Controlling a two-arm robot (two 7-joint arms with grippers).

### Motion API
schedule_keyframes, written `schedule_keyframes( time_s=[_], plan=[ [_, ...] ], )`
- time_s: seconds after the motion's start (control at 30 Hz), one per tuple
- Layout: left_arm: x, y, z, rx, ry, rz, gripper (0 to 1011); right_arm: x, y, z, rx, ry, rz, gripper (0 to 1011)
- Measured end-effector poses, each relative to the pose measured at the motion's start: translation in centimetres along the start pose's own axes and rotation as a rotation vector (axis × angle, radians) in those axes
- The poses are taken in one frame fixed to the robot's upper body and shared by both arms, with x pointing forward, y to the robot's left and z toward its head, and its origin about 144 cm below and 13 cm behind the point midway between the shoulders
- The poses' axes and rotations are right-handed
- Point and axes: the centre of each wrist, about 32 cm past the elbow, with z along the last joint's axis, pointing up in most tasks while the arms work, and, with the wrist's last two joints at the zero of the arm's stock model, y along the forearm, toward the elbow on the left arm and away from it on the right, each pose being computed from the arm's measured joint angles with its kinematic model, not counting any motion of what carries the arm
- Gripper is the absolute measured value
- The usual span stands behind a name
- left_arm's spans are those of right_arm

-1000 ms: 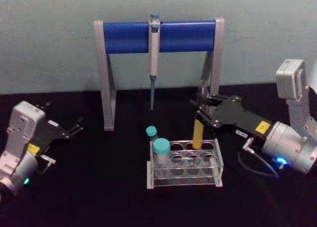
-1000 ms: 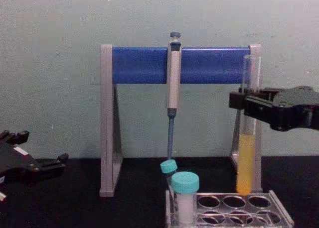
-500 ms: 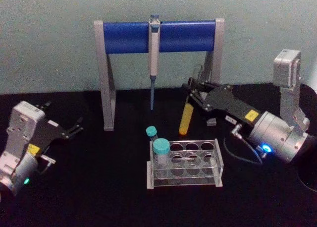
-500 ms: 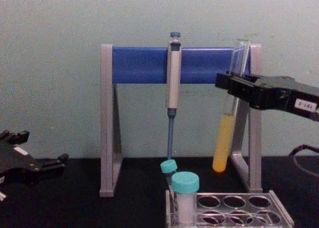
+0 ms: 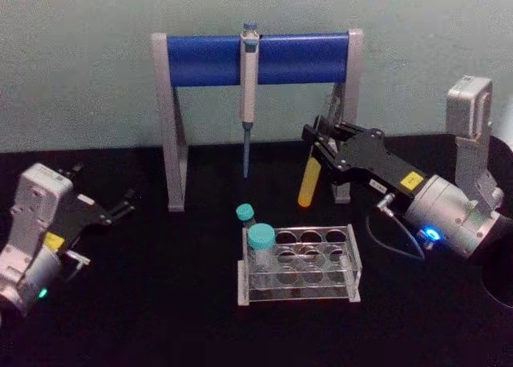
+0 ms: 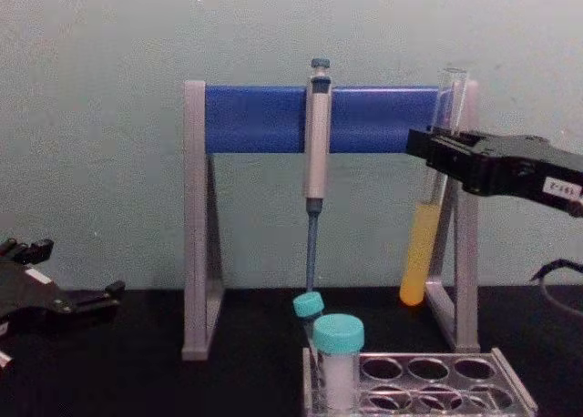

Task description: Pick up the test tube from the test tube rack, shake it, then place it back into the test tube rack.

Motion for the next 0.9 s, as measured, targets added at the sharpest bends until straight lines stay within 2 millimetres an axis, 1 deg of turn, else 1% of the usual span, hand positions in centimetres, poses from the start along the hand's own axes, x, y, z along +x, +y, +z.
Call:
schedule_keyframes(
  time_s=[0.9],
  plan=[
    [0.0,0.0,0.0,0.0,0.0,0.0,1001,0.03,-0.26,-0.08,-0.011,0.004,0.008,225]
  ],
)
